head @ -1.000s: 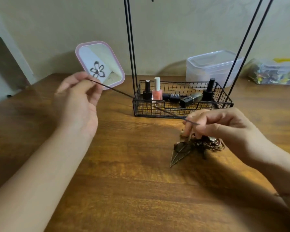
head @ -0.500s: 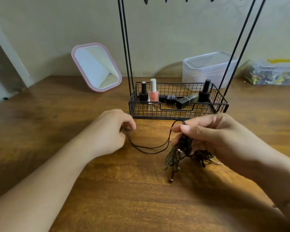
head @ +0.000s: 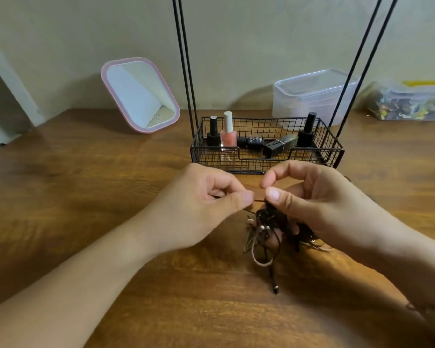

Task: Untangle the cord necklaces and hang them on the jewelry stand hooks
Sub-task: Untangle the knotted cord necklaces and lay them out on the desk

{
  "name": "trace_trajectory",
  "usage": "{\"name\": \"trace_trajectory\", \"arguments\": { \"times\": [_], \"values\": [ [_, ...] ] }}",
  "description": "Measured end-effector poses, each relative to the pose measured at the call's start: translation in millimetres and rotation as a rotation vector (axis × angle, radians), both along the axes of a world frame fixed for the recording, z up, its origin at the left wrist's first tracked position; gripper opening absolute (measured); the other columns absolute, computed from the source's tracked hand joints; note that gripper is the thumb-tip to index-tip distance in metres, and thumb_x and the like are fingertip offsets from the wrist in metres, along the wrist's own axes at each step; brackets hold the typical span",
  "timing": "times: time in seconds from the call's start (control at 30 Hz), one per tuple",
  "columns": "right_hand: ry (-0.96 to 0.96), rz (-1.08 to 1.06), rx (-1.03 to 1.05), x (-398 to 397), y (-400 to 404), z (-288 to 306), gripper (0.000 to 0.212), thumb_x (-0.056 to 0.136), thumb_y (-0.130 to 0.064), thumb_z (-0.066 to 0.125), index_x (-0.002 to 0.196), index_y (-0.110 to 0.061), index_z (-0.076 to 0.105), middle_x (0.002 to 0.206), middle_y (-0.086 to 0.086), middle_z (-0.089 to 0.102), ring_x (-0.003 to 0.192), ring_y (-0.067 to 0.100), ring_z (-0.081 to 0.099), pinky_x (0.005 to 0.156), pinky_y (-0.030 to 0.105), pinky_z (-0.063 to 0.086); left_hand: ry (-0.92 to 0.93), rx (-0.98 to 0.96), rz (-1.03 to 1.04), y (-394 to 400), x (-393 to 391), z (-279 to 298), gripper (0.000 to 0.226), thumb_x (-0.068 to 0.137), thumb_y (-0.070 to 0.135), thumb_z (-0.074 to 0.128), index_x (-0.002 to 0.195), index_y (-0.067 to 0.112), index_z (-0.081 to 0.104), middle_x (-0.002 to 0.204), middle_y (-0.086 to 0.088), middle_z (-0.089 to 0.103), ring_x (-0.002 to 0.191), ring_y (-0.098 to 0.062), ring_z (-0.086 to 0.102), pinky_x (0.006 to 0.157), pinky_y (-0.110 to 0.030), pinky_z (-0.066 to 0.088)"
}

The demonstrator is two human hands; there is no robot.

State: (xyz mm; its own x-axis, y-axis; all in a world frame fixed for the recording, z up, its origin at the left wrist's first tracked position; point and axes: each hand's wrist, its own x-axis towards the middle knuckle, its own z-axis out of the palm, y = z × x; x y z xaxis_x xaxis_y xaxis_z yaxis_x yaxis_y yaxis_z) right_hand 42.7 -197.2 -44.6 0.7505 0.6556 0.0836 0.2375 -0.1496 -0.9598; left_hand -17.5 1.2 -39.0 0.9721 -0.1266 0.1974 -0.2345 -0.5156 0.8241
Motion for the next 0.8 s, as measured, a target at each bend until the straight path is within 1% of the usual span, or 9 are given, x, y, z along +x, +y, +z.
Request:
{"name": "trace_trajectory", "arguments": {
  "times": [0.07,0.17,0.2,0.3,0.37,0.47,0.57,0.7,0.8],
  "values": [
    [-0.006,0.017,0.008,-0.4,-0.7,1.0,0.018,0.084,-0.027,0.063,0.098,-0.017,0.062,0.058,0.001,0.066,0.047,0.007,0.056,0.047,0.014,0.040,-0.031,0.007,0.009,4.6,0.0,3.7,0.014,0.087,0.028,0.068,0.080,0.021,0.078,0.066,0.012,0.070,0.060,-0.005,0.060,0.060,-0.016,0.048],
    [-0.026,0.047,0.017,-1.1,-1.1,2.2,0.013,0.083,-0.029,0.064,0.090,-0.020,0.068,0.064,-0.001,0.067,0.054,0.007,0.056,0.051,0.014,0.042,-0.003,-0.002,0.005,7.5,-1.3,7.7,0.025,0.079,0.046,0.066,0.081,0.025,0.080,0.075,-0.008,0.073,0.077,-0.037,0.063,0.075,-0.046,0.052],
    [-0.013,0.054,0.033,-0.9,-1.6,2.6,0.014,0.081,-0.028,0.065,0.091,-0.019,0.069,0.066,0.000,0.068,0.056,0.009,0.057,0.053,0.015,0.044,0.016,-0.010,0.004,8.3,-1.5,8.6,0.028,0.077,0.049,0.065,0.083,0.026,0.080,0.077,-0.012,0.073,0.082,-0.041,0.062,0.080,-0.050,0.051],
    [0.047,0.080,0.083,1.1,-4.0,3.0,0.025,0.075,-0.017,0.070,0.099,-0.010,0.068,0.074,0.007,0.071,0.061,0.017,0.063,0.058,0.018,0.050,0.032,-0.019,-0.009,11.3,-1.3,11.0,0.026,0.074,0.045,0.068,0.084,0.024,0.081,0.074,-0.005,0.074,0.078,-0.034,0.066,0.079,-0.044,0.055],
    [0.038,0.068,0.085,2.3,-4.5,2.1,0.025,0.073,-0.014,0.071,0.098,-0.009,0.069,0.076,0.009,0.073,0.064,0.019,0.068,0.061,0.018,0.052,0.039,-0.012,-0.003,14.4,-0.5,11.2,0.014,0.080,0.033,0.073,0.083,0.022,0.081,0.068,0.002,0.073,0.065,-0.023,0.066,0.067,-0.033,0.057],
    [0.027,0.039,0.085,3.2,-4.2,0.1,0.019,0.073,-0.014,0.072,0.091,-0.009,0.071,0.074,0.010,0.074,0.067,0.019,0.072,0.060,0.017,0.052,0.074,-0.086,0.007,15.8,-1.3,11.3,0.012,0.086,0.021,0.070,0.081,0.015,0.079,0.045,0.009,0.050,0.039,-0.005,0.039,0.047,-0.008,0.034],
    [-0.010,0.037,0.073,2.7,-3.7,0.7,0.014,0.077,-0.017,0.071,0.086,-0.007,0.073,0.069,0.008,0.073,0.063,0.014,0.069,0.057,0.014,0.049,0.090,-0.143,0.031,14.4,-1.4,10.6,0.016,0.089,0.020,0.067,0.080,0.012,0.077,0.046,0.000,0.038,0.039,-0.006,0.028,0.043,-0.005,0.030],
    [-0.048,0.078,0.082,3.5,-3.6,-0.5,0.011,0.079,-0.016,0.070,0.084,-0.006,0.072,0.068,0.004,0.072,0.063,0.011,0.067,0.058,0.014,0.049,0.078,-0.149,0.011,11.6,-1.5,8.6,0.018,0.094,0.018,0.062,0.080,0.011,0.071,0.047,0.000,0.038,0.040,-0.006,0.030,0.044,-0.007,0.029],
    [-0.127,0.103,0.093,3.3,-4.0,-1.5,0.007,0.081,-0.021,0.074,0.083,-0.014,0.074,0.081,0.004,0.073,0.075,0.017,0.069,0.066,0.029,0.056,0.083,-0.154,-0.006,9.3,-1.6,6.0,0.020,0.098,0.018,0.061,0.080,0.011,0.067,0.050,0.003,0.044,0.046,-0.009,0.034,0.047,-0.010,0.032]
  ]
}}
